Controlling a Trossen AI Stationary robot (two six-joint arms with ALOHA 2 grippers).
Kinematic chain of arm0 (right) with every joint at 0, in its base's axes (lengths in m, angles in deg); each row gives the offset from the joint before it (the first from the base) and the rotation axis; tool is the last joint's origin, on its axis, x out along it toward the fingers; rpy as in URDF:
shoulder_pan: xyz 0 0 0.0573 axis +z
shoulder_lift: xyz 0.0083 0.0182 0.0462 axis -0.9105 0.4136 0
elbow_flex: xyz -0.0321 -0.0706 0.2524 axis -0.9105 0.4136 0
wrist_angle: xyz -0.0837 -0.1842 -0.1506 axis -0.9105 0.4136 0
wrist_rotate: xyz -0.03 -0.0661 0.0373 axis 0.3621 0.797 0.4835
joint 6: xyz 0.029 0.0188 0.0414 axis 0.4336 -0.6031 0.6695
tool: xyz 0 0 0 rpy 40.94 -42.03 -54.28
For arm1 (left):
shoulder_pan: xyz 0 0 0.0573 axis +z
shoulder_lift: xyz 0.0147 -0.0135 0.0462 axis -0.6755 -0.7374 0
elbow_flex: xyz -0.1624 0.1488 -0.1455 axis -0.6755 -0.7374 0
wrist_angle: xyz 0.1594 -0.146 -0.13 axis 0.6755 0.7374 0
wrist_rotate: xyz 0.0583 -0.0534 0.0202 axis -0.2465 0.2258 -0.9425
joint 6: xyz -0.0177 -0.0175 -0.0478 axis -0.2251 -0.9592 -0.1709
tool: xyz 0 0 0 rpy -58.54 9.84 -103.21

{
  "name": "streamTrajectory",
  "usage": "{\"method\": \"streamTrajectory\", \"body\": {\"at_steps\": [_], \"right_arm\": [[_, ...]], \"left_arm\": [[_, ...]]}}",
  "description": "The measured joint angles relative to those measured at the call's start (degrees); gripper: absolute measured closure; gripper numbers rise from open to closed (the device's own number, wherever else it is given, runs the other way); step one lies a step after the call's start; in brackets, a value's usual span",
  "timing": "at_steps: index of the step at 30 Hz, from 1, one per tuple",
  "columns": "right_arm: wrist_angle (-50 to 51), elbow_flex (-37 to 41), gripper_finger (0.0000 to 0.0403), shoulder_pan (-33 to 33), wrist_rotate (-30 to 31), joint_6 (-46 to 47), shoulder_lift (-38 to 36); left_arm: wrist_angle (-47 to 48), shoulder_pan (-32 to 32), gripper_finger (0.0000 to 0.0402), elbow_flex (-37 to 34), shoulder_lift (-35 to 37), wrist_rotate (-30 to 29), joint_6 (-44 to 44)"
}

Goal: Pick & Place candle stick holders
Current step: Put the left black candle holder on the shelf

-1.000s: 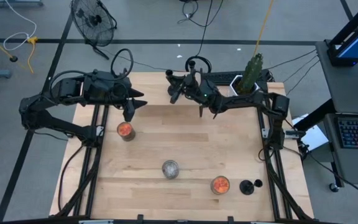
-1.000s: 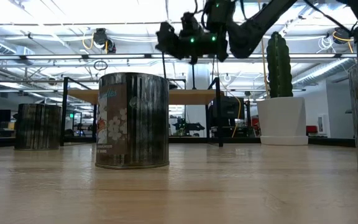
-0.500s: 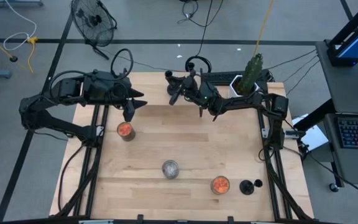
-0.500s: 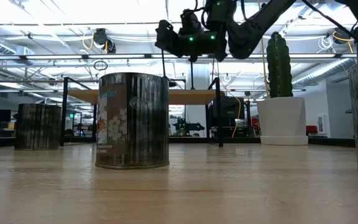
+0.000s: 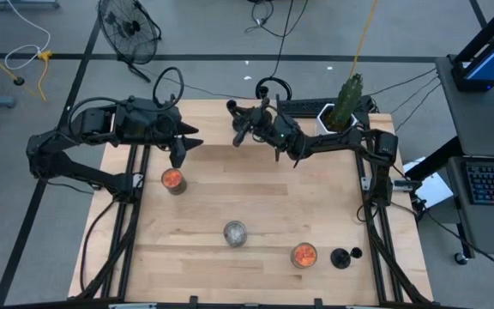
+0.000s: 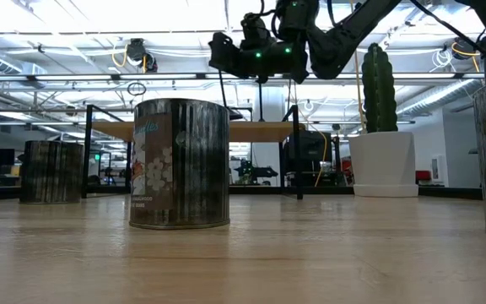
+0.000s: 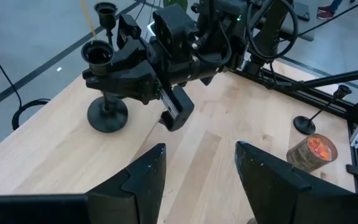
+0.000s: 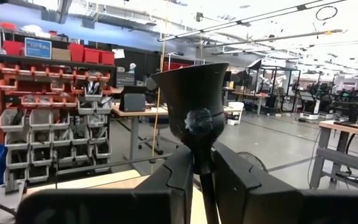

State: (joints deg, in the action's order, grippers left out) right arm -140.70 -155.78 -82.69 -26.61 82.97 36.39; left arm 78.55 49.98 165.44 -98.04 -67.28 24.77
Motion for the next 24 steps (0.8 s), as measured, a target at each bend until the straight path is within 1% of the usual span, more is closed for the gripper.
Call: {"method": "streamTrajectory", "body": {"at_steps": [17,24], "right_arm": [[0.0,0.0,0.0276,-0.1,0.2,-2.2,0.0],[0.0,0.0,0.0254,-0.1,0.2,-2.2,0.0]], "left_arm": [[0.0,0.0,0.0201,0.0,0.0,0.0,-0.1],[0.0,0.0,0.0201,0.0,0.0,0.0,-0.1]]}}
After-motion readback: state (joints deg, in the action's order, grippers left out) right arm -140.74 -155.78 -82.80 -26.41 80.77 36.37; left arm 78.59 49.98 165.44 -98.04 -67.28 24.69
